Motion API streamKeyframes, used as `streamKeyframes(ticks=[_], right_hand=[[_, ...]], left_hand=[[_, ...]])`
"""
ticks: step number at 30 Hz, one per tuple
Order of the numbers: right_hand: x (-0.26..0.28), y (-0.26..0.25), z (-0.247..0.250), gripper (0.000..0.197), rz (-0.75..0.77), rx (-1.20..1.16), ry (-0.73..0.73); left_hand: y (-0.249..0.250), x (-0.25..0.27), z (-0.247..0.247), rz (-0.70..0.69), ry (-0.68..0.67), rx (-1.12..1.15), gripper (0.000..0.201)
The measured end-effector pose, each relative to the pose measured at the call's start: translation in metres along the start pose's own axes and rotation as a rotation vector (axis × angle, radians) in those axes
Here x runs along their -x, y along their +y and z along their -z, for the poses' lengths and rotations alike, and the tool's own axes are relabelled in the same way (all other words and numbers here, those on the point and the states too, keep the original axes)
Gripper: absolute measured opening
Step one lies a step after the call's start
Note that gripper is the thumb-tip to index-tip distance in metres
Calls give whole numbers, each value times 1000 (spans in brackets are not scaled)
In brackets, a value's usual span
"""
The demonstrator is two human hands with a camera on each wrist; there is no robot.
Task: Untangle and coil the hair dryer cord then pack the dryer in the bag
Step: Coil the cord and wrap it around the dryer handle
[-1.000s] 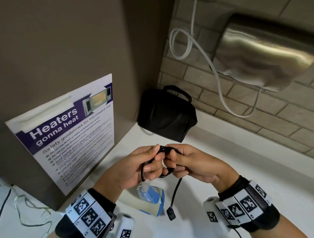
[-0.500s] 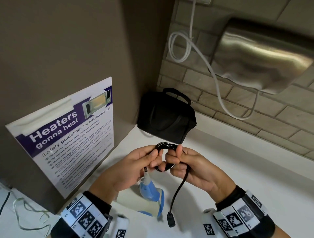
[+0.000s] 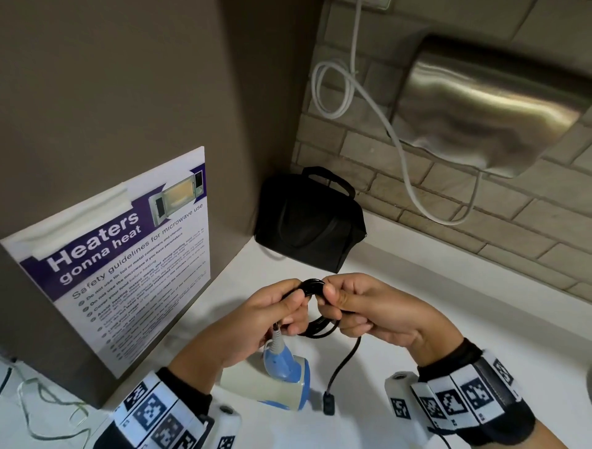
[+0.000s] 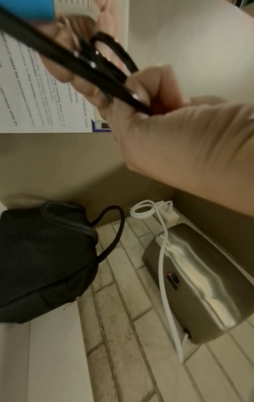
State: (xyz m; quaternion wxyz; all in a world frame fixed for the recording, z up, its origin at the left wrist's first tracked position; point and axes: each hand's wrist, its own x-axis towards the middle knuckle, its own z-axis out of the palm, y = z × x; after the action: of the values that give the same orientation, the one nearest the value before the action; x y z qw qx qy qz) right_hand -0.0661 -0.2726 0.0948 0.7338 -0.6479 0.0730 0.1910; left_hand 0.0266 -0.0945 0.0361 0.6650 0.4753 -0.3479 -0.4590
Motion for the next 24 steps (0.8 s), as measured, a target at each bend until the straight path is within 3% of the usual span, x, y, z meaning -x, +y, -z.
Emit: streamKeyframes(ticks=[5,9,16,18,21,24], right_hand=[[-4,5,0,30,43,-76,127],[-6,9,0,31,68,-39,115],[1,12,8,33,147,365,185],[3,19,13,27,121,486,257],[4,30,23,35,50,676,339],[3,45,40,33,-15,679,458]], left_hand=[[1,2,-4,-47,20,-131,28],[2,2,-7,-93,91,-282,28],[1,1,-8,-113,164,-269,31],[0,1,-6,-117,157,-243,32],[-4,0,-2,-99,136,-221,36],[-6,-1,1,-100,113,-124,31]])
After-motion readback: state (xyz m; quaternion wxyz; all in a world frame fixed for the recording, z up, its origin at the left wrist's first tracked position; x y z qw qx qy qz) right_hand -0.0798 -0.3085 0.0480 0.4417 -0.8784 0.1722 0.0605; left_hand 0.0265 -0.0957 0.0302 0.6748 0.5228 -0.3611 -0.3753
